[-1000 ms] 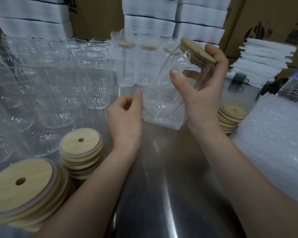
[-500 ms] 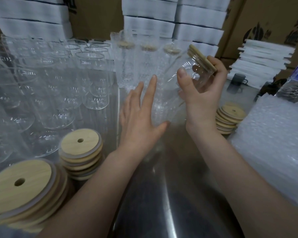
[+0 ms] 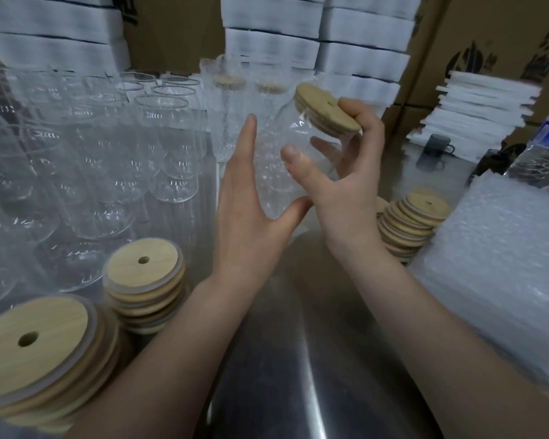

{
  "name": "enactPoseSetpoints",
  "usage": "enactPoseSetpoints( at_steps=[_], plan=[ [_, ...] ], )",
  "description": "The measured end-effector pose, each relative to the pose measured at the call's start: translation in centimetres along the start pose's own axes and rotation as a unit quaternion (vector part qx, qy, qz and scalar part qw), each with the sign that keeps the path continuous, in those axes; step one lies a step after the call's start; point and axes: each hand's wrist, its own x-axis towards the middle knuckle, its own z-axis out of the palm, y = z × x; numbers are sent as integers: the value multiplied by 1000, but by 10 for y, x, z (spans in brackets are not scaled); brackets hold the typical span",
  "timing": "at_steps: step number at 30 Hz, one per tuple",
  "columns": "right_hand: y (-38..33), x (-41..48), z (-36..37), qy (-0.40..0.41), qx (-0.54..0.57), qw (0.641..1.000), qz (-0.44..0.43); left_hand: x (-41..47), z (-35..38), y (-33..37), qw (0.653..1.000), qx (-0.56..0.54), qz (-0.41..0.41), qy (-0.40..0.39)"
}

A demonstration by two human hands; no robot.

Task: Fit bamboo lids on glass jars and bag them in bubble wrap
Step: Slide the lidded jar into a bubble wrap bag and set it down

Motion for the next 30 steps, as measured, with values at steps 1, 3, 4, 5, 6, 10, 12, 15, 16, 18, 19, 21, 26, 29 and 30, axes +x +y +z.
enactPoseSetpoints(
  at_steps=[1, 3, 4, 5, 6, 10, 12, 15, 16, 18, 19, 21, 26, 29, 30],
  plan=[
    [-1, 0, 0, -5, 2, 1000, 1, 0, 0, 0, 1000, -8, -1, 5],
    [-1, 0, 0, -8, 5, 1000, 0, 0, -1, 2, 1000, -7, -1, 17],
    [-1, 0, 1, -5, 6, 1000, -2, 0, -1, 3, 1000, -3, -3, 22],
    [-1, 0, 0, 0, 6, 1000, -4, 1, 0, 5, 1000, 3, -9, 23],
    [-1, 1, 0, 9, 6, 1000, -6, 1, 0, 6, 1000, 13, -21, 19],
    [-2, 3, -4, 51, 18, 998, -24, -1, 4, 11, 991, 102, -82, -34],
    [-2, 5, -6, 69, 30, 997, -35, -4, 5, 9, 981, 155, -103, -55],
    [-2, 6, -6, 82, 42, 995, -42, -8, 6, 2, 970, 205, -116, -60],
    [-1, 6, -6, 83, 39, 995, -41, -8, 5, 0, 970, 203, -120, -53],
    [-1, 5, -4, 79, 31, 996, -37, -5, 4, -6, 976, 178, -125, -33],
    [-1, 4, -3, 75, 27, 996, -37, -3, 3, -8, 979, 162, -125, -23],
    [-1, 2, -1, 70, 24, 997, -38, 0, 3, -10, 983, 139, -117, -12],
    [3, -2, 3, 61, 19, 997, -51, -3, 4, -8, 987, 116, -108, 10],
    [6, -5, 6, 60, -12, 996, -63, -4, 4, -10, 989, 114, -93, 18],
    [7, -5, 6, 58, -22, 996, -66, -4, 4, -11, 989, 110, -93, 22]
  ],
)
